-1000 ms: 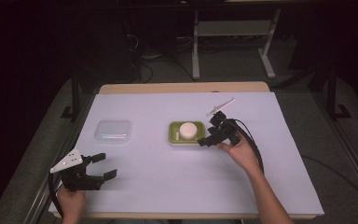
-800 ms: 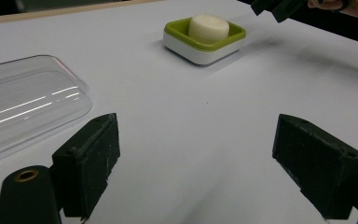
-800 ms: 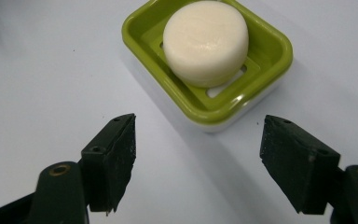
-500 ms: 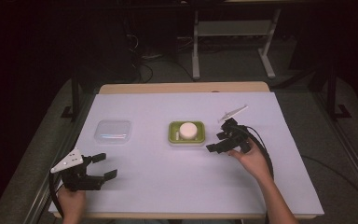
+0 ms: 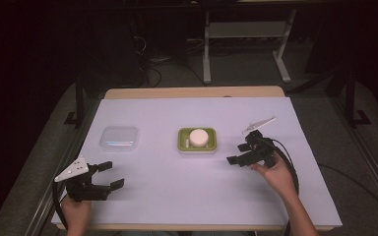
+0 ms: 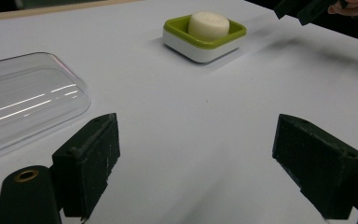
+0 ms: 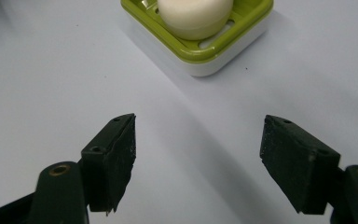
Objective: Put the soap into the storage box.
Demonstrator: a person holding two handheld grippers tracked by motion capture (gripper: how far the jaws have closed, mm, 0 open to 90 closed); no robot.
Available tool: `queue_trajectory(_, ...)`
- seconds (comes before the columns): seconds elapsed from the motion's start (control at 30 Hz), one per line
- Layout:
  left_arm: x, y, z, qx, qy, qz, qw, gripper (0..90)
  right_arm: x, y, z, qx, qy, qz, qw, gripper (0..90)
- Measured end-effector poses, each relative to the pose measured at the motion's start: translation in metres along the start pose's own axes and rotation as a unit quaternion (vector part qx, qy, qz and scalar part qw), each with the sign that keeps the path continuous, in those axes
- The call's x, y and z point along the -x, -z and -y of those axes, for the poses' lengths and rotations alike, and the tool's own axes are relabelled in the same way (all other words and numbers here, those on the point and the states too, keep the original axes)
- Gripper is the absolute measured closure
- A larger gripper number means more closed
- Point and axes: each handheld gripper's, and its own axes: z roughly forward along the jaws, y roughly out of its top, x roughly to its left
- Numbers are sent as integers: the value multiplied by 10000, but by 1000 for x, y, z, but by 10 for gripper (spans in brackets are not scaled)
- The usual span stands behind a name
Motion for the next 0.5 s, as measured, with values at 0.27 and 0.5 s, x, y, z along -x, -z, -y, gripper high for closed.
queue_trajectory(0.27, 0, -1, 0, -11, 5, 1, 10000, 145, 2, 6, 14, 0, -89, 13, 10000, 259)
queue_trajectory(0.5, 0, -1, 0, -37, -9, -6, 10000, 145, 3, 13, 23, 6, -84, 48, 10000, 258)
